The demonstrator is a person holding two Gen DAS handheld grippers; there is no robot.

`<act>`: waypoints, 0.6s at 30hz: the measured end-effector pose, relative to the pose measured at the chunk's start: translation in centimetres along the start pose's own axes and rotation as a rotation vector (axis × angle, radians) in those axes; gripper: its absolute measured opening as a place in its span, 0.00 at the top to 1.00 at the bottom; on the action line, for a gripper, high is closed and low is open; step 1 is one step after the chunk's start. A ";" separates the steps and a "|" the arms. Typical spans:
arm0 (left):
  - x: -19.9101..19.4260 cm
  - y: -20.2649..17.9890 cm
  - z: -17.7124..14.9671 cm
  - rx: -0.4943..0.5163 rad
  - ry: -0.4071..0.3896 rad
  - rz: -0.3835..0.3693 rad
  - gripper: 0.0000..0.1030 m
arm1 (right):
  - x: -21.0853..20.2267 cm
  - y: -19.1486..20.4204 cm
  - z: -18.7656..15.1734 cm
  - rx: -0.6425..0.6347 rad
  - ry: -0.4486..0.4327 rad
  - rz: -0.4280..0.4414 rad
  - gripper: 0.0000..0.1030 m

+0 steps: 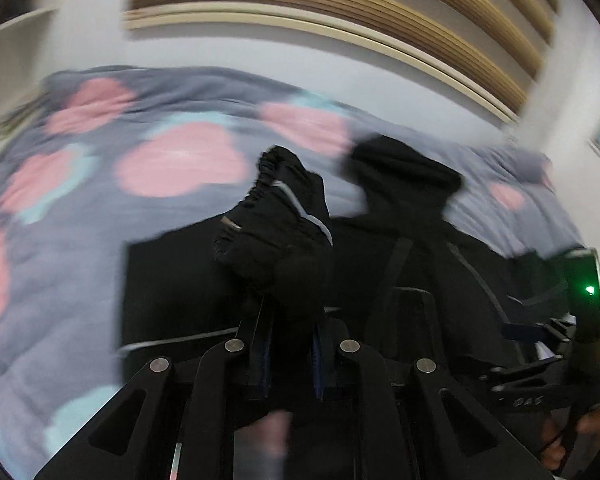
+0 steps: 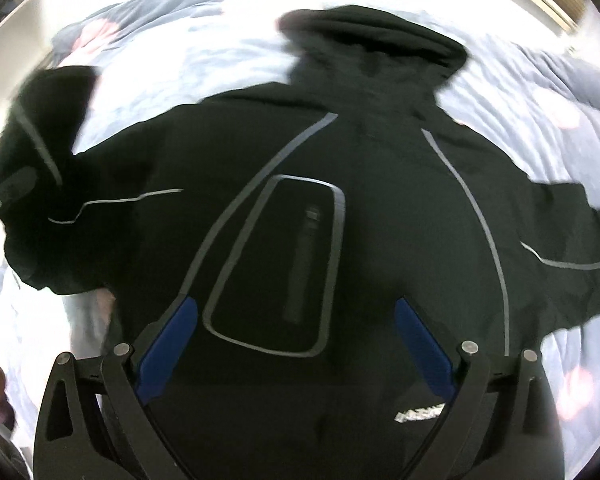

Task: Fold large clothes
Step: 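Fold the held sleeve across the jacket body with the left gripper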

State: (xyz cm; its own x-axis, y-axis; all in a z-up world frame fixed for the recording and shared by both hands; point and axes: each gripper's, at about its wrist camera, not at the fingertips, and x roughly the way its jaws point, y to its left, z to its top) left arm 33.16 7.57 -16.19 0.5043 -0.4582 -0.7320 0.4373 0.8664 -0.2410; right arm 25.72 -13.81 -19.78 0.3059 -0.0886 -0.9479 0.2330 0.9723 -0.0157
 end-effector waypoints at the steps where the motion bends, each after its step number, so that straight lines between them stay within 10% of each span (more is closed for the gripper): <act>1: 0.4 -1.6 -0.1 0.015 0.005 -0.028 0.86 | -0.2 -1.1 -0.3 0.022 0.001 -0.006 0.04; 11: 9.8 -11.1 -3.0 0.073 0.186 -0.186 0.81 | 0.2 -8.4 -3.6 0.146 0.032 -0.056 0.04; 18: 13.6 -8.8 -5.9 -0.123 0.405 -0.393 0.45 | 1.8 -10.1 -3.1 0.144 0.047 -0.033 0.04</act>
State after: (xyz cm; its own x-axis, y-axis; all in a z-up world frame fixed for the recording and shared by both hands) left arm 31.76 -5.15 -27.83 -0.0147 -0.6583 -0.7526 0.4324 0.6745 -0.5984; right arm 21.02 -23.13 -22.29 0.2537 -0.1063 -0.9614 0.3727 0.9279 -0.0042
